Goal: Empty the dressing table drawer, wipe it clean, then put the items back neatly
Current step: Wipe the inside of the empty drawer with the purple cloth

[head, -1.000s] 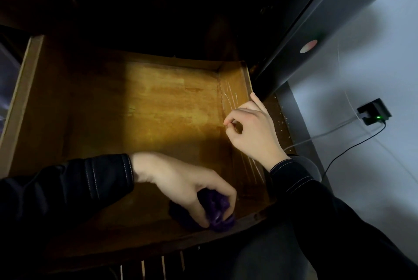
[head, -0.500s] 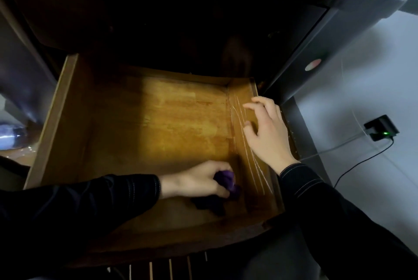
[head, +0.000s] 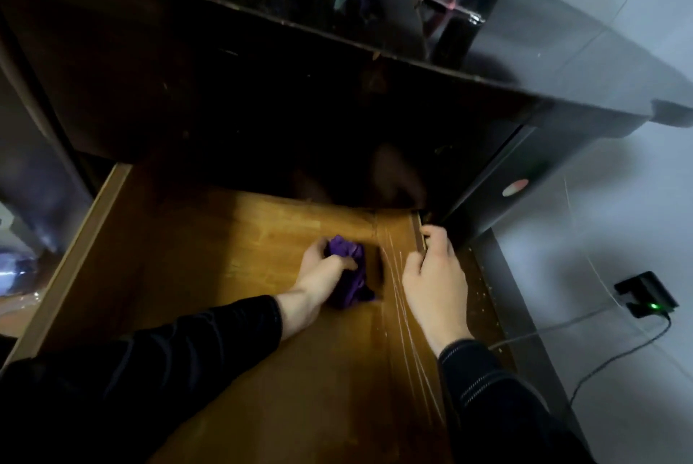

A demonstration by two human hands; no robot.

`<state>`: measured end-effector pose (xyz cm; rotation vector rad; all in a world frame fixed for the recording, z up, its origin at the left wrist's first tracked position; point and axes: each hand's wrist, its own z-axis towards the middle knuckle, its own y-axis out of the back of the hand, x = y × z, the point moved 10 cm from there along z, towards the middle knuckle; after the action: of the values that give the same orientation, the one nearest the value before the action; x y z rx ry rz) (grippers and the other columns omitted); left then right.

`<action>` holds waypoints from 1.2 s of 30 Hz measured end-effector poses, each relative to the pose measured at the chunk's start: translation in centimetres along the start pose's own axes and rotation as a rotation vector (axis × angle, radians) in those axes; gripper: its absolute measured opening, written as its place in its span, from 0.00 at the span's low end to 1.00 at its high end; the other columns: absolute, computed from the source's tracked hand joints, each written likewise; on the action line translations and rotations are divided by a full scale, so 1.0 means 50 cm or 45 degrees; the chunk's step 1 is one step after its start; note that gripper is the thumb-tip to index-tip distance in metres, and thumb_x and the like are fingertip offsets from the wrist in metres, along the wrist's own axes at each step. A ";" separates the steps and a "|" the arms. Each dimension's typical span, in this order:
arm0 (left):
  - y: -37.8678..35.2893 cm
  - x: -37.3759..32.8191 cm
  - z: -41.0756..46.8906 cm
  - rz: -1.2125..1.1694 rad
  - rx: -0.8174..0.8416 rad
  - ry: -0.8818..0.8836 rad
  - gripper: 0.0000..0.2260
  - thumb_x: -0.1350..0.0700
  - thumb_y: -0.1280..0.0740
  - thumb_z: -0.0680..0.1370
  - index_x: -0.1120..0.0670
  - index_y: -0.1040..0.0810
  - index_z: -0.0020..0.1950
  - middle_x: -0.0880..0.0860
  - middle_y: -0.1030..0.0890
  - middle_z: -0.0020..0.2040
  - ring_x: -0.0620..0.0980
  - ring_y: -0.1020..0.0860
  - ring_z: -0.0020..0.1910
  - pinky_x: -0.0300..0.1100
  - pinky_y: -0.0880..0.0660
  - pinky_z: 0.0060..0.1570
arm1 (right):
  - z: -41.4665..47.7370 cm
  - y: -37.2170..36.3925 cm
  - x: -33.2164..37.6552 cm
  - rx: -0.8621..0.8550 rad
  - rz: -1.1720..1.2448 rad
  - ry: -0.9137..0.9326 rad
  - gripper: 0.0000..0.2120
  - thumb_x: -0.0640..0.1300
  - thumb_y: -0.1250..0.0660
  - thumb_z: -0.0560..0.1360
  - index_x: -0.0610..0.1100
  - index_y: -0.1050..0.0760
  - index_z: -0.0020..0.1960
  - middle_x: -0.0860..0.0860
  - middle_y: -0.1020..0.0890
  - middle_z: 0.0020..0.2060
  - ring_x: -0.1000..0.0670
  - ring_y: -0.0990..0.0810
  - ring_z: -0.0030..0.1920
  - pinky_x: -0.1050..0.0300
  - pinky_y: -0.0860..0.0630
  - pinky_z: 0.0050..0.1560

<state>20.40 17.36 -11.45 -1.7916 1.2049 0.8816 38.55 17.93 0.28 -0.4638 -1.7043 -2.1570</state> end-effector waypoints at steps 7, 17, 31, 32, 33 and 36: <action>-0.100 -0.086 0.109 0.143 -0.184 -0.342 0.06 0.63 0.28 0.75 0.59 0.20 0.51 0.57 0.16 0.48 0.54 0.17 0.50 0.52 0.20 0.57 | 0.007 0.003 0.000 -0.059 -0.110 0.017 0.16 0.45 0.42 0.80 0.50 0.35 0.67 0.52 0.23 0.54 0.51 0.22 0.43 0.58 0.30 0.38; -0.114 -0.118 0.131 0.188 -0.162 -0.397 0.04 0.65 0.29 0.76 0.56 0.19 0.46 0.51 0.18 0.41 0.51 0.19 0.43 0.37 0.22 0.39 | 0.007 0.002 0.004 -0.041 -0.138 0.017 0.17 0.43 0.41 0.80 0.48 0.34 0.69 0.50 0.23 0.58 0.49 0.21 0.46 0.57 0.30 0.40; -0.124 -0.143 0.098 -0.012 -0.075 -0.363 0.04 0.65 0.26 0.73 0.60 0.18 0.47 0.53 0.17 0.39 0.50 0.20 0.38 0.33 0.24 0.33 | 0.006 0.005 0.011 -0.039 -0.157 0.015 0.17 0.42 0.41 0.80 0.47 0.34 0.69 0.48 0.23 0.58 0.49 0.21 0.47 0.59 0.30 0.40; -0.124 -0.138 0.095 -0.033 -0.082 -0.355 0.07 0.66 0.26 0.73 0.60 0.18 0.49 0.53 0.17 0.42 0.49 0.19 0.40 0.31 0.24 0.35 | 0.007 0.006 0.011 -0.042 -0.156 0.012 0.17 0.42 0.41 0.80 0.47 0.34 0.69 0.48 0.23 0.58 0.49 0.21 0.47 0.59 0.30 0.40; -0.123 -0.133 0.095 -0.025 -0.088 -0.350 0.09 0.68 0.26 0.73 0.59 0.19 0.51 0.52 0.17 0.45 0.49 0.19 0.43 0.29 0.24 0.36 | 0.007 0.006 0.011 -0.041 -0.154 0.010 0.17 0.42 0.41 0.80 0.47 0.34 0.69 0.48 0.23 0.58 0.49 0.21 0.47 0.59 0.30 0.40; -0.119 -0.117 0.104 0.226 -0.074 -0.324 0.10 0.68 0.28 0.75 0.62 0.20 0.56 0.56 0.19 0.52 0.51 0.22 0.51 0.30 0.27 0.43 | 0.007 0.007 0.013 -0.031 -0.163 0.014 0.16 0.43 0.41 0.81 0.47 0.34 0.69 0.49 0.23 0.58 0.50 0.21 0.47 0.59 0.28 0.40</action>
<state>23.62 25.73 -7.37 -1.5767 1.1939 1.2188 38.15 18.17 0.95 -0.3575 -1.7470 -2.2671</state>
